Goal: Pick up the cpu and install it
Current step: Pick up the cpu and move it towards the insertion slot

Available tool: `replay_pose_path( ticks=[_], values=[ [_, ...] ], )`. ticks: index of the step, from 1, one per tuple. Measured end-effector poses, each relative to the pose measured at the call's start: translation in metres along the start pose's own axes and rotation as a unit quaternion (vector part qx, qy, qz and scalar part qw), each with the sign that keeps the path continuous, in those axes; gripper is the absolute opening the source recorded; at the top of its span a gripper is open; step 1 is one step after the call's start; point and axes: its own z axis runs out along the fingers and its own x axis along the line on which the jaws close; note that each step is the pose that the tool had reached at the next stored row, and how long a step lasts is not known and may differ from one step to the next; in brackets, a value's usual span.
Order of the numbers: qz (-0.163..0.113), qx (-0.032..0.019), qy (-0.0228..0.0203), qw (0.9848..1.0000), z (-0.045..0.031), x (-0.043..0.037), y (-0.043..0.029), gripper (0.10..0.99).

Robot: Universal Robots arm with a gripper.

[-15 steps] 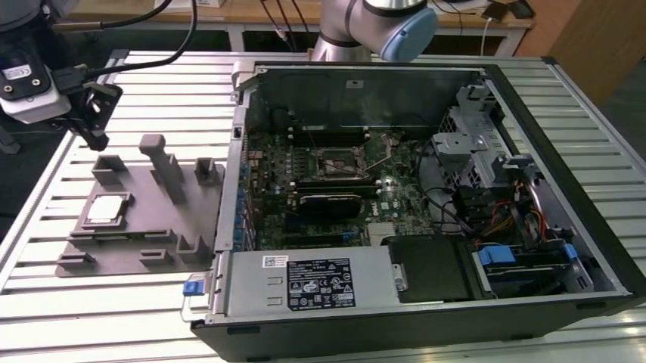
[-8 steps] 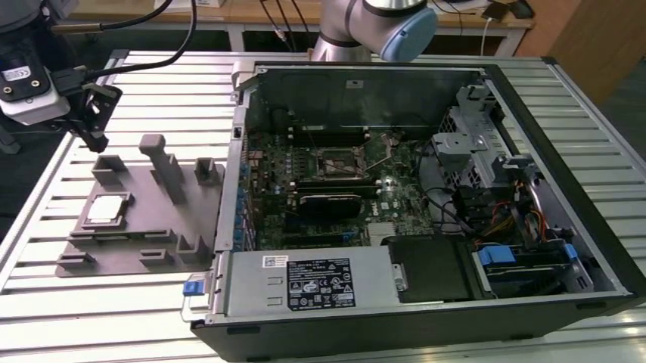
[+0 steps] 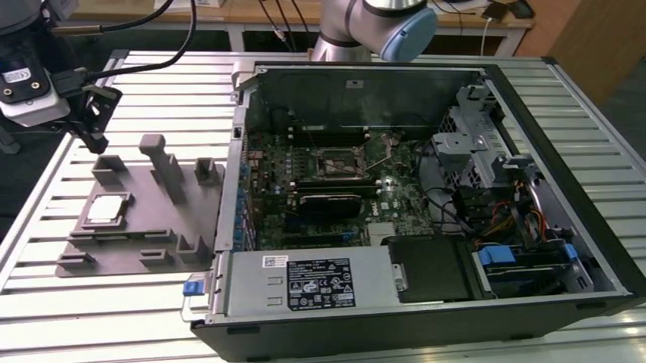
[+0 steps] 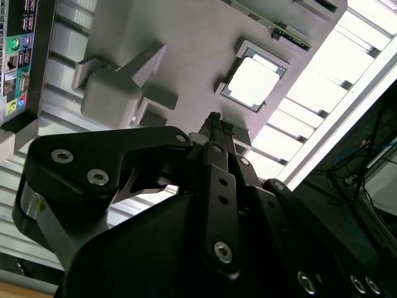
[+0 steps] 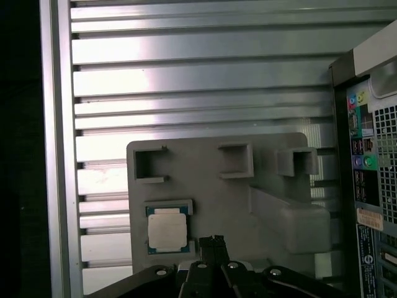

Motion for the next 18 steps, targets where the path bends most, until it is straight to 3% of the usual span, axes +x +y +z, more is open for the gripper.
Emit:
replay_pose_path(
  ticks=[9,18],
  values=[
    [0.0,0.0001,0.0001,1.0,0.0068,0.0114,-0.0022,0.106],
    [0.0,0.0001,0.0001,1.0,0.0148,0.0151,-0.0057,0.106]
  ],
)
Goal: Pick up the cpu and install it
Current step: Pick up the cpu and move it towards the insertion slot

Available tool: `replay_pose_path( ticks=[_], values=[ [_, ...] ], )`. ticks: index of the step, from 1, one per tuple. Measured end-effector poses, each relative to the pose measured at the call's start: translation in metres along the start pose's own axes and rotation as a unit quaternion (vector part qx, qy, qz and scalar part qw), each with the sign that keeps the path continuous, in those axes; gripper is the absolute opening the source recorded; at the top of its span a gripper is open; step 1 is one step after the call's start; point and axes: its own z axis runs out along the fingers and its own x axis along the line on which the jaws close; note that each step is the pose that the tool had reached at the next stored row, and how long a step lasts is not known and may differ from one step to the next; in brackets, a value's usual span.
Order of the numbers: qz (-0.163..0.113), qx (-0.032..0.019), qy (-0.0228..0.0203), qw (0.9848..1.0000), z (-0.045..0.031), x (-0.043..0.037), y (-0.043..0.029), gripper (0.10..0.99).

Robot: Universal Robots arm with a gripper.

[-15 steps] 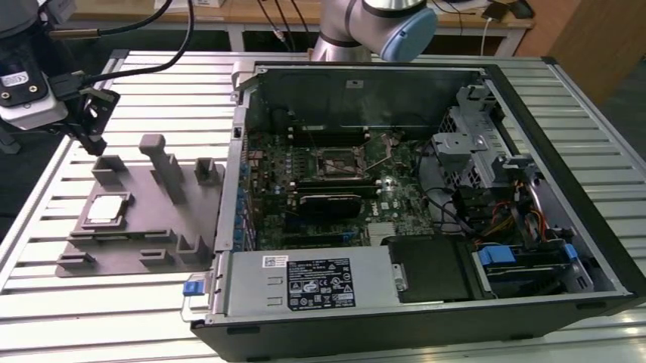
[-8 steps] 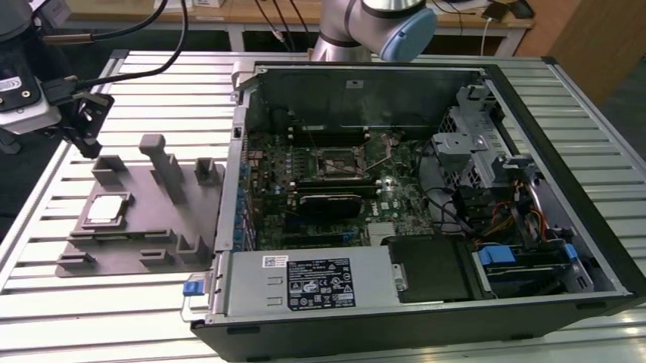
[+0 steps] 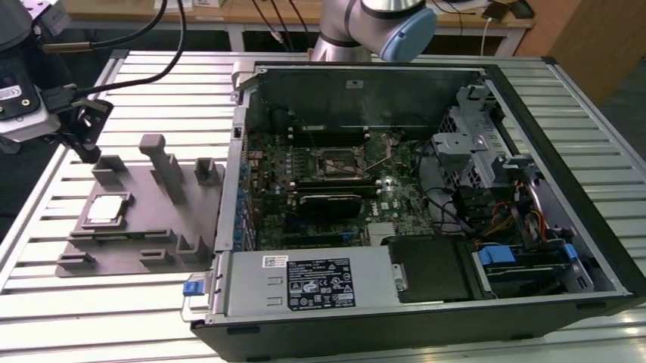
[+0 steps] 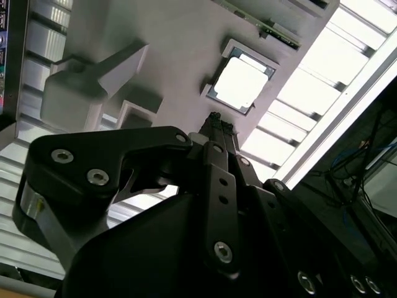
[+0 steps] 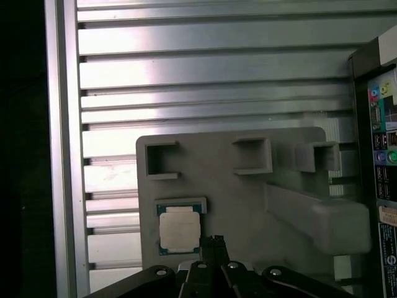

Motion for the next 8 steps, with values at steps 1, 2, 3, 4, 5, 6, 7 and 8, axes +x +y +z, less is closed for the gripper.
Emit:
replay_pose_path(
  ticks=[1,2,3,4,5,6,7,8],
  values=[
    [0.0,0.0,0.0,1.0,0.0011,0.0008,-0.0002,0.106],
    [0.0,0.0,-0.0001,1.0,0.0021,0.0016,-0.0004,0.106],
    [0.0,-0.0001,-0.0001,1.0,0.003,0.0024,-0.0005,0.106],
    [0.0,-0.0001,-0.0001,1.0,0.0039,0.0031,-0.0007,0.106],
    [0.0,-0.0001,-0.0001,1.0,0.0047,0.0037,-0.0007,0.106],
    [0.0,0.0,0.0,1.0,0.0053,0.0046,-0.0008,0.106],
    [0.0,0.0,0.0,1.0,0.006,0.0054,-0.001,0.106],
    [0.0,0.0,0.0,1.0,0.0068,0.0062,-0.0011,0.106]
  ],
)
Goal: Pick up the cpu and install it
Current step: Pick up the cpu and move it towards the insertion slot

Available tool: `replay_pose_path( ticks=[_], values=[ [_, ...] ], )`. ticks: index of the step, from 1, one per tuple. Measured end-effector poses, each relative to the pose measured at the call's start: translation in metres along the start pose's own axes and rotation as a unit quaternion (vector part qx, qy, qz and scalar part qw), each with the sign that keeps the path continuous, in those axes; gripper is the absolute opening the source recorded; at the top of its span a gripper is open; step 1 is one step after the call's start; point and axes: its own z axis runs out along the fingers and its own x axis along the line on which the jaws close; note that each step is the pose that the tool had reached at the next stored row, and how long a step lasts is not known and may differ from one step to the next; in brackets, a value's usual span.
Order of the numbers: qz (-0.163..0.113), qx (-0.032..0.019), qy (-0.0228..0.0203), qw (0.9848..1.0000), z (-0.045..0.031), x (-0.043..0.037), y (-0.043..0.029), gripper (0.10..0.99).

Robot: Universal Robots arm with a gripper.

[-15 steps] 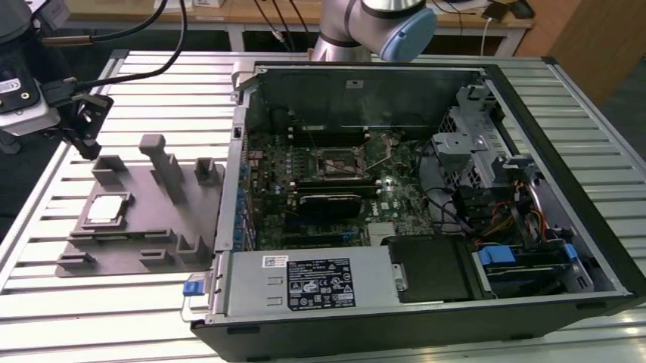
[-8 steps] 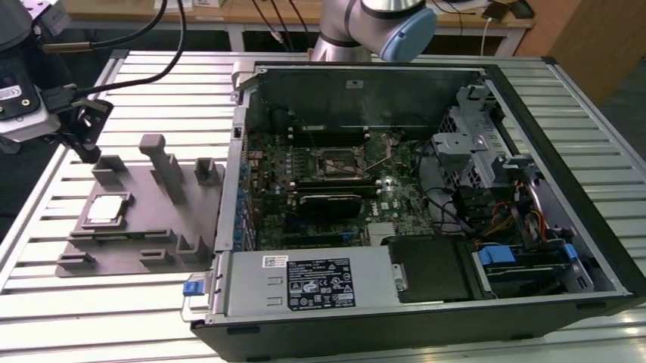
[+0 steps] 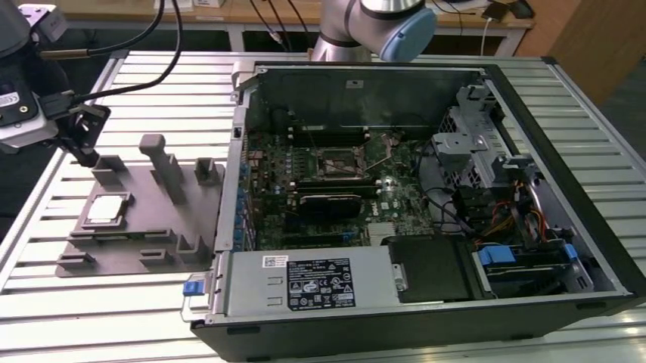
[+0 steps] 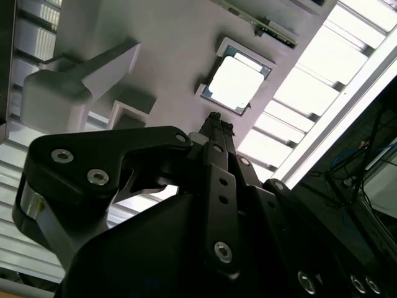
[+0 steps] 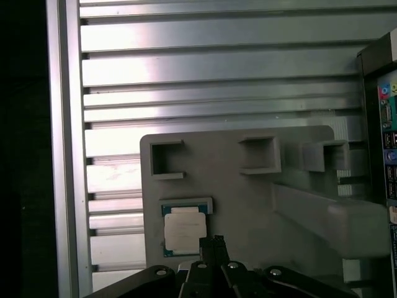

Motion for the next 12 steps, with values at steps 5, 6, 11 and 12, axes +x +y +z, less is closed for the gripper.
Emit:
replay_pose_path(
  ticks=[5,6,11,12],
  values=[
    [0.0,0.0,0.0,1.0,0.0031,0.0038,-0.0005,0.106],
    [0.0,0.0,0.0,1.0,0.0038,0.0046,-0.0006,0.106],
    [0.0,0.0,0.0,1.0,0.0081,0.0114,-0.0013,0.106],
    [0.0,0.0,0.0,1.0,0.0085,0.0126,-0.0014,0.106]
  ],
)
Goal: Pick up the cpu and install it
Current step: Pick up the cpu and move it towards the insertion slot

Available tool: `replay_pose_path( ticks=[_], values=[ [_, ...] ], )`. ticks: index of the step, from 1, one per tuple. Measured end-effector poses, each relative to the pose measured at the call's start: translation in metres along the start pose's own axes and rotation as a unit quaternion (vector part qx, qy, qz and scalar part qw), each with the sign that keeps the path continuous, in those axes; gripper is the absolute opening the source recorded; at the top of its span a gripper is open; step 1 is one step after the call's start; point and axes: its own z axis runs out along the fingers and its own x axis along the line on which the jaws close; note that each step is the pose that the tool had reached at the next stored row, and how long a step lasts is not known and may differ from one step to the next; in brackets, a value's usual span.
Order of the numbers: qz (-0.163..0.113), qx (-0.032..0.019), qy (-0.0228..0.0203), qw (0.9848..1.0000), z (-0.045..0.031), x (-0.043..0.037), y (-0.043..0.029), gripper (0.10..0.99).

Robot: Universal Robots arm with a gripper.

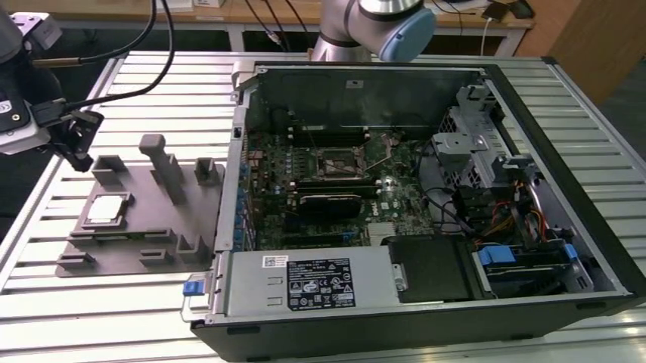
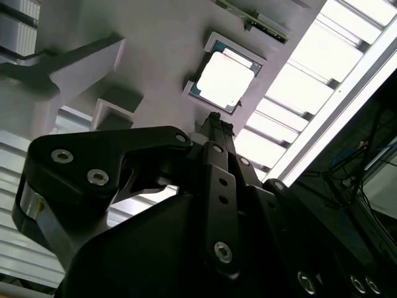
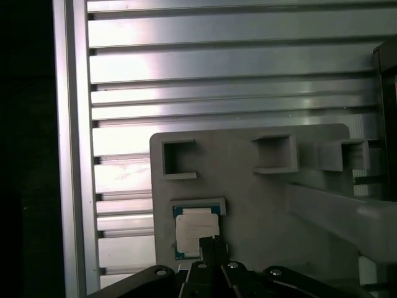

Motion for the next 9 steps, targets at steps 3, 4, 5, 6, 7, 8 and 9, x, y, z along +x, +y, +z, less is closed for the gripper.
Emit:
replay_pose_path(
  ticks=[3,4,5,6,7,8,9],
  values=[
    [0.0,0.0,0.0,1.0,0.0012,0.0035,-0.0003,0.106],
    [0.0,0.0,0.0001,1.0,0.0017,0.0048,-0.0004,0.106],
    [0.0,0.0,0.0,1.0,0.0024,0.0063,-0.0006,0.106],
    [0.0,0.0,0.0,1.0,0.003,0.0076,-0.0007,0.106],
    [0.0,0.0,0.0,1.0,0.0036,0.009,-0.0008,0.106],
    [0.0,0.0,0.0,1.0,0.0041,0.0104,-0.001,0.106],
    [0.0,0.0,0.0,1.0,0.0047,0.0118,-0.0011,0.106]
  ],
)
